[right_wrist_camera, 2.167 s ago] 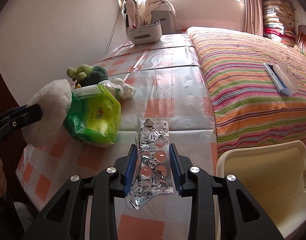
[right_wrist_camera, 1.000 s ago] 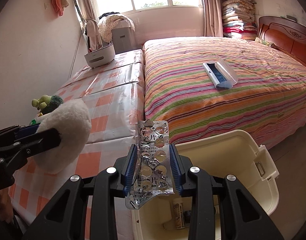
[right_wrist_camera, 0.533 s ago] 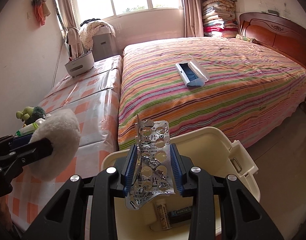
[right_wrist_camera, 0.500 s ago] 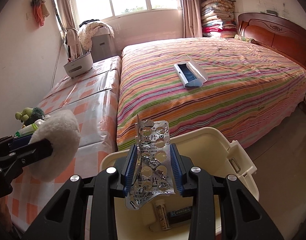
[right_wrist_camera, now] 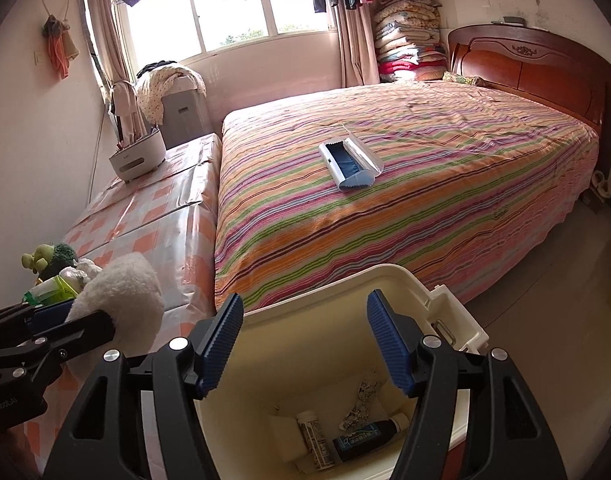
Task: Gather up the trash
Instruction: 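Lower the white fluffy pad into the cream bin and open the left tool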
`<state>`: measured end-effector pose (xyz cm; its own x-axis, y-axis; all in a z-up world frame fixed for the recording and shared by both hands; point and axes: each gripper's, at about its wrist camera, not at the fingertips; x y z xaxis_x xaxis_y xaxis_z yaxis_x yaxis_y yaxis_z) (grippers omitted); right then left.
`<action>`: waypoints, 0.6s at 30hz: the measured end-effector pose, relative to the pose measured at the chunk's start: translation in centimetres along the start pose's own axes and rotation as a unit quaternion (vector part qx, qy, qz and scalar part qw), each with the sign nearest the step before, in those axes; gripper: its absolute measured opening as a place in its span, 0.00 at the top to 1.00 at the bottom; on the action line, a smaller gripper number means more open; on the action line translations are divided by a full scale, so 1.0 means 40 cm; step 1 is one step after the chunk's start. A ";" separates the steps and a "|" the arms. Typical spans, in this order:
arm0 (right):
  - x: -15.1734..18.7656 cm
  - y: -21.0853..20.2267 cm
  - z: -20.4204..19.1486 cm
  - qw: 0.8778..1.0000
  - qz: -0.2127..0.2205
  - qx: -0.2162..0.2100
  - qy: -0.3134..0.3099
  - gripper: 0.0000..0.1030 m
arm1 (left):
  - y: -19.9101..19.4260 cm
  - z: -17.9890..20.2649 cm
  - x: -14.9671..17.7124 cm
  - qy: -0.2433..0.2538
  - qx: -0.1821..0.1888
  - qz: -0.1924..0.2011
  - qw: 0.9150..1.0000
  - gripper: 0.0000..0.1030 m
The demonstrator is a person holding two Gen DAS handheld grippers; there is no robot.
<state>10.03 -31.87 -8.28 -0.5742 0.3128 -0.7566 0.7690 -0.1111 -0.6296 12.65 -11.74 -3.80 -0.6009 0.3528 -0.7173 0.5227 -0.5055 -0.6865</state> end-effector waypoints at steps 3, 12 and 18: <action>-0.007 -0.014 0.014 1.000 0.017 0.004 0.016 0.39 | 0.009 0.009 0.000 -0.002 0.001 0.000 1.000 0.60; -0.023 -0.046 0.052 0.997 0.050 0.013 0.051 0.39 | 0.057 0.056 0.008 -0.004 0.008 -0.010 1.000 0.60; -0.030 -0.075 0.085 0.993 0.081 0.016 0.081 0.39 | 0.086 0.089 0.016 -0.005 0.010 -0.015 1.000 0.58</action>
<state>7.45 -35.11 -6.09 -0.3895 0.4364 -0.8111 0.8361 -0.2017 -0.5101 11.92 -16.04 -6.19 -0.6218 0.3609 -0.6951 0.4923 -0.5102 -0.7052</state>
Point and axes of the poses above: each gripper's, at about its wrist camera, not at the fingertips, and y roughly the way its jaws point, z to its right, x to its underside, and after that the axes turned 2 degrees about z, right-handed
